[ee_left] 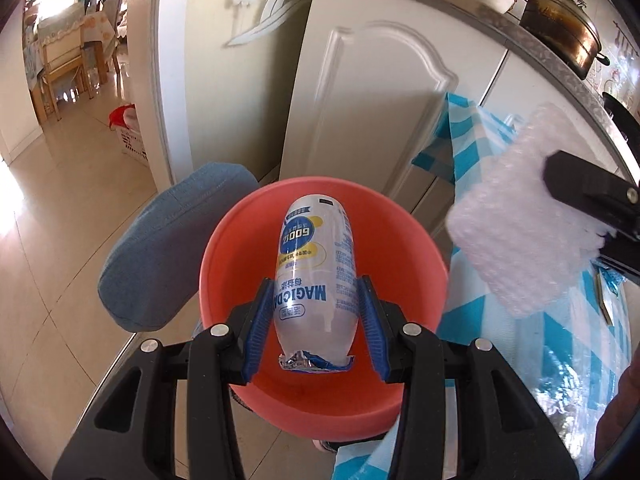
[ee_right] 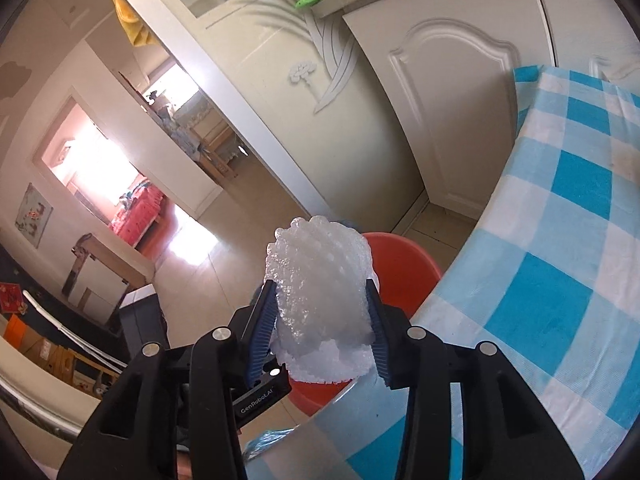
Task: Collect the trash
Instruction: 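Carry both items to the orange bucket and open both tools to drop them, then grasp the white cloth bundle with the left tool while the right tool grasps the blue cloth bundle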
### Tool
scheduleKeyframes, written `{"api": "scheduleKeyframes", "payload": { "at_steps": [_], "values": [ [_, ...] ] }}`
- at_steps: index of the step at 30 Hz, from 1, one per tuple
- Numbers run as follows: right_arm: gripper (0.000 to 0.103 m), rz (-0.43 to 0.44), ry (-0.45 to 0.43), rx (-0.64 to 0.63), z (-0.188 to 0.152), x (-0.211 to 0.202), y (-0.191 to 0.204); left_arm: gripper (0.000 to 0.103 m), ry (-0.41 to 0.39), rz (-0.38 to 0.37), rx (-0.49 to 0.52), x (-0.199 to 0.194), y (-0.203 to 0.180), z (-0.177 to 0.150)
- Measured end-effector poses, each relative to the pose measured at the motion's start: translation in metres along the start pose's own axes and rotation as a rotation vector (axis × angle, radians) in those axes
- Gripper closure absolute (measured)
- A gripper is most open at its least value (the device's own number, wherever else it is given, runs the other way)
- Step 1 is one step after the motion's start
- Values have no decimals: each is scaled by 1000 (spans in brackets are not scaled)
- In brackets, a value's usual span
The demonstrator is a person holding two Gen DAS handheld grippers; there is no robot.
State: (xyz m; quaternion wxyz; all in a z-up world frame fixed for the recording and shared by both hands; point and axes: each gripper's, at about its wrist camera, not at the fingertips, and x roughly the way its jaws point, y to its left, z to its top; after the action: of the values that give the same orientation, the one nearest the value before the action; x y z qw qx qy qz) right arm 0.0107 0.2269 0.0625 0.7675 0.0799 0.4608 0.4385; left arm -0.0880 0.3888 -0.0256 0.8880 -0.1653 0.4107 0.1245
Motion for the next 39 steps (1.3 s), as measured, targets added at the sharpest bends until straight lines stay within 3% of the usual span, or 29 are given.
{"api": "scheduleKeyframes", "payload": {
  "at_steps": [2, 4, 7, 9, 11, 21, 28, 39],
  "values": [
    [54, -17, 17, -10, 0, 11, 1, 59, 24, -2, -1, 10, 1, -3],
    [45, -40, 26, -12, 0, 19, 1, 58, 39, -4, -4, 15, 1, -4],
    [35, -71, 21, -37, -1, 24, 4, 37, 33, 10, -7, 17, 3, -5],
    [25, -58, 9, -26, -2, 24, 3, 36, 29, 11, -11, 16, 6, -5],
    [20, -53, -7, -16, -4, 20, 1, 30, 25, 8, -28, 14, 10, -6],
    [15, -49, -163, 36, -11, -25, -14, 18, -59, 31, -18, -8, 15, -5],
    [11, -89, -316, 71, -26, -83, -36, 7, -139, 92, 103, -35, -15, 2],
    [6, -166, -552, 66, -52, -180, -77, 6, -165, -25, 180, -63, -89, 11]
  ]
}}
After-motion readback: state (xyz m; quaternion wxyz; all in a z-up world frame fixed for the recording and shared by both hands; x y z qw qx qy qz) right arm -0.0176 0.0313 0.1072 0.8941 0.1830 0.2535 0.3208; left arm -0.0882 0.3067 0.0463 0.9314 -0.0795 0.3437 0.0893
